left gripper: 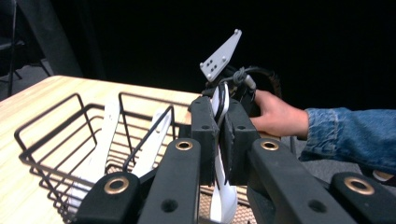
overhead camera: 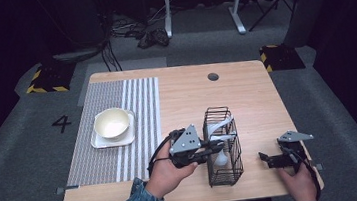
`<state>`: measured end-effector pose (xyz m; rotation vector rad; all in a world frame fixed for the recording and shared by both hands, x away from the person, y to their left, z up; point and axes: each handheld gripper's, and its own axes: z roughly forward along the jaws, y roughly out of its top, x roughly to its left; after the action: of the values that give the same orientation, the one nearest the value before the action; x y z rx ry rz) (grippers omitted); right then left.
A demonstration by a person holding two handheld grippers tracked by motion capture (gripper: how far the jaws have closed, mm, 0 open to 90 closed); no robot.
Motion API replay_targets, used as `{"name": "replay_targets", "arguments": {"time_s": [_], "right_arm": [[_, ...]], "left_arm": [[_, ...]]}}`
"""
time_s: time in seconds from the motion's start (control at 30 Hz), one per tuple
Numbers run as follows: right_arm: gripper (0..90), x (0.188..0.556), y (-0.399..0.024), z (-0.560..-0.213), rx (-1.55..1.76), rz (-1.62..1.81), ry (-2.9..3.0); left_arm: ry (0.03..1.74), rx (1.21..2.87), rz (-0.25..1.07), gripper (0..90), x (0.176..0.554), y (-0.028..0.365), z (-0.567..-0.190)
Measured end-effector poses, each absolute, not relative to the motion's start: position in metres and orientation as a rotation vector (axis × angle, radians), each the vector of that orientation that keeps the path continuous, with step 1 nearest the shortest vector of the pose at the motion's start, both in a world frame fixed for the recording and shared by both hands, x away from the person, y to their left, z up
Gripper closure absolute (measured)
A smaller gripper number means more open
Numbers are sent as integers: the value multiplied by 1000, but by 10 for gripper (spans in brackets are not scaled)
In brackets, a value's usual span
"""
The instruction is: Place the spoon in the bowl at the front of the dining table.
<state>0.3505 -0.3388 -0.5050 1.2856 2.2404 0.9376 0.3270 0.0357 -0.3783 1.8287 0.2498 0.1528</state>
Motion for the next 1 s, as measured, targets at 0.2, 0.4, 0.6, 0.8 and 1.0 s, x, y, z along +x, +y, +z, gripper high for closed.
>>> {"name": "replay_targets", "arguments": {"time_s": [0.2, 0.4, 0.6, 0.8, 1.0], "right_arm": [[20, 350, -339, -505, 1284, 936, 2241], [20, 350, -339, -505, 1284, 936, 2241], [20, 350, -339, -505, 1284, 936, 2241], [20, 350, -339, -505, 1285, 938, 2240], [20, 350, -339, -505, 1286, 938, 2240]], "left_arm": [[247, 1819, 147, 849, 329, 37, -368], [236, 1810, 146, 849, 329, 39, -358], [221, 1796, 135, 849, 327, 40, -349], [217, 1795, 140, 849, 328, 41, -343], [201, 1789, 140, 849, 328, 39, -336]]}}
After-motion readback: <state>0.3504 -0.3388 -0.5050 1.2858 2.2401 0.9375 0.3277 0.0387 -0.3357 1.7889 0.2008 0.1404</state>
